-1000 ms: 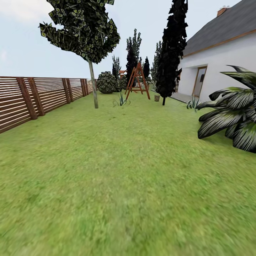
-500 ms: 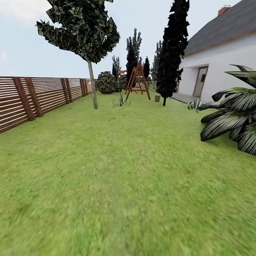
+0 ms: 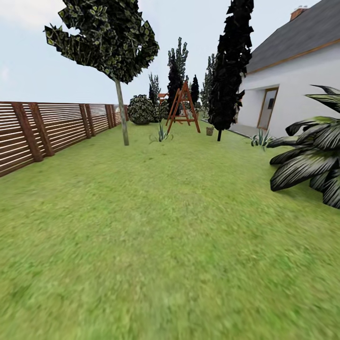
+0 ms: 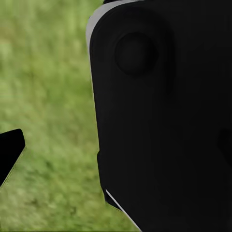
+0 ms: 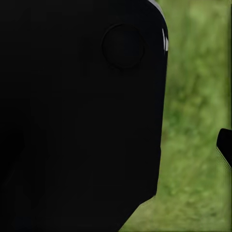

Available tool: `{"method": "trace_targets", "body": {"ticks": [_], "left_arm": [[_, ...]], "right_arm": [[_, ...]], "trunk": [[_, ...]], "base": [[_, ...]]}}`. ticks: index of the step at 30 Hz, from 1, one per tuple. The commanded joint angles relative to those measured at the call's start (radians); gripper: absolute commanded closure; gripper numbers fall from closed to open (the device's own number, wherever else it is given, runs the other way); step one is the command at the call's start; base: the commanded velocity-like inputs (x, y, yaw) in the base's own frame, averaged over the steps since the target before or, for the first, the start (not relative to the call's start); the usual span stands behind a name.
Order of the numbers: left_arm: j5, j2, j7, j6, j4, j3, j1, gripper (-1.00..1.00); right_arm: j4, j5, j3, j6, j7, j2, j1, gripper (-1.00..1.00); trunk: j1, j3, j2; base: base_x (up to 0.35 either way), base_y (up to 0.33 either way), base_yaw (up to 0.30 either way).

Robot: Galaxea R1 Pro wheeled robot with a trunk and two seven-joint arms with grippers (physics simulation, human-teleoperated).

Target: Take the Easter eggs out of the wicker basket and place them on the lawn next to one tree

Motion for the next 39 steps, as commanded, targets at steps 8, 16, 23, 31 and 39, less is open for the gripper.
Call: {"method": "trace_targets", "body": {"ticks": [8, 16, 23, 31, 39], "left_arm": [[-0.001, 0.000, 0.002, -0.008, 0.001, -0.006, 0.000, -1.00], [-0.001, 0.000, 0.002, -0.009, 0.001, -0.006, 0.000, -1.00], [-0.001, -0.001, 0.002, -0.009, 0.001, -0.006, 0.000, -1.00], [-0.002, 0.000, -0.003, -0.008, 0.001, -0.008, 0.000, -1.00], [-0.003, 0.004, -0.005, -0.016, 0.001, -0.009, 0.000, -1.00]], "right_arm": [[-0.001, 0.001, -0.001, -0.002, -0.001, 0.000, 0.000, -1.00], [-0.001, 0.001, -0.001, -0.002, -0.001, 0.000, 0.000, -1.00], [-0.001, 0.001, -0.001, -0.002, -0.001, 0.000, 0.000, -1.00], [-0.001, 0.001, -0.001, -0.002, -0.001, 0.000, 0.000, -1.00], [-0.001, 0.001, -0.001, -0.002, -0.001, 0.000, 0.000, -1.00]], "trunk": [[0.001, -0.001, 0.000], [0.001, -0.001, 0.000], [0.001, -0.001, 0.000], [0.001, -0.001, 0.000], [0.001, -0.001, 0.000]], "base": [[0.332, 0.000, 0.000], [0.332, 0.000, 0.000], [0.332, 0.000, 0.000], [0.332, 0.000, 0.000], [0.332, 0.000, 0.000]]}}
